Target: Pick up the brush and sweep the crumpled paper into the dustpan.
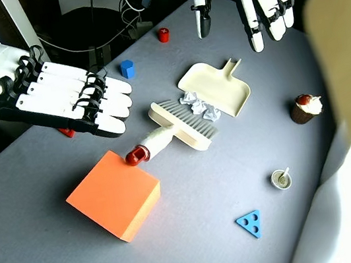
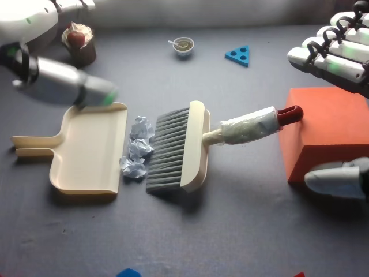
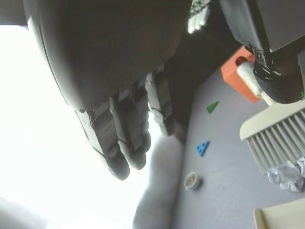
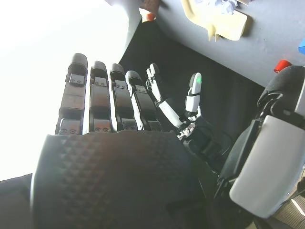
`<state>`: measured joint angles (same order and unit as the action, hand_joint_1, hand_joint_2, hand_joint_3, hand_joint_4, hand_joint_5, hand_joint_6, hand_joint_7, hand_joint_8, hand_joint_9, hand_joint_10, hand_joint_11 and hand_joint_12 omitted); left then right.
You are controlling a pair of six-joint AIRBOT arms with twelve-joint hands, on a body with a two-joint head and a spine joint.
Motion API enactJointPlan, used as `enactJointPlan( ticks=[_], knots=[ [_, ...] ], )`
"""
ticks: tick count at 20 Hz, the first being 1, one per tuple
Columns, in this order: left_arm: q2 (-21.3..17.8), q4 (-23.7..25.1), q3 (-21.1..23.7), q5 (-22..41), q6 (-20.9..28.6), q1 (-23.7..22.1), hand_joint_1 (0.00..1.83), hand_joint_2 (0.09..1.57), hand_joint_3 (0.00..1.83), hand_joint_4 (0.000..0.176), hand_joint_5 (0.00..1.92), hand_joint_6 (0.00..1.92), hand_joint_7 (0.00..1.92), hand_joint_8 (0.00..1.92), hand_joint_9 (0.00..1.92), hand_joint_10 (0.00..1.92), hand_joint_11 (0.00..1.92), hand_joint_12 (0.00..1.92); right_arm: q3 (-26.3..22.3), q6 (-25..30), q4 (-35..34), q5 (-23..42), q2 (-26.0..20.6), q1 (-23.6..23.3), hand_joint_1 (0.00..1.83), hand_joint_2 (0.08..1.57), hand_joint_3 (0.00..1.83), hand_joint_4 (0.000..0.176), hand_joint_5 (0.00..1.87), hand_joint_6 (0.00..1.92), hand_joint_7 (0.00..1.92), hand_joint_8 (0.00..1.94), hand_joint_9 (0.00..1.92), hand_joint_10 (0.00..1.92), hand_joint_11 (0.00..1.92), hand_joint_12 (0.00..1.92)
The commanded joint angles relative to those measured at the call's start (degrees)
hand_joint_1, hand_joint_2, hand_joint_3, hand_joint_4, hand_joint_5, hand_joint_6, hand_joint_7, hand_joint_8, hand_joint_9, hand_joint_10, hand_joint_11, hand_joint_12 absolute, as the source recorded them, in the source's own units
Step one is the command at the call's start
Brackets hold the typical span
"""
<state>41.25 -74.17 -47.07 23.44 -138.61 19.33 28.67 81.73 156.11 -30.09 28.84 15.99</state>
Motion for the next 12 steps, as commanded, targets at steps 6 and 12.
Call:
enactJointPlan(
  ticks=[6, 12],
  knots=[
    [-0.23, 1.83, 0.08, 3.65, -1.11, -0.81, 0.00, 0.78, 0.00, 0.000, 0.09, 0.00, 0.10, 0.00, 0.11, 0.00, 0.11, 0.12, 0.04, 0.00, 1.09, -6.08, -0.47, -0.50, 0.00, 0.87, 0.00, 0.000, 0.11, 0.01, 0.14, 0.01, 0.14, 0.01, 0.09, 0.04],
    [-0.56, -1.79, 0.51, 0.38, -6.79, -0.71, 0.37, 0.80, 0.00, 0.000, 0.04, 0.00, 0.08, 0.01, 0.10, 0.01, 0.10, 0.09, 0.04, 0.00, 1.09, -6.08, -0.47, -0.50, 0.00, 0.88, 0.01, 0.000, 0.10, 0.01, 0.14, 0.01, 0.14, 0.02, 0.09, 0.03]
  ],
)
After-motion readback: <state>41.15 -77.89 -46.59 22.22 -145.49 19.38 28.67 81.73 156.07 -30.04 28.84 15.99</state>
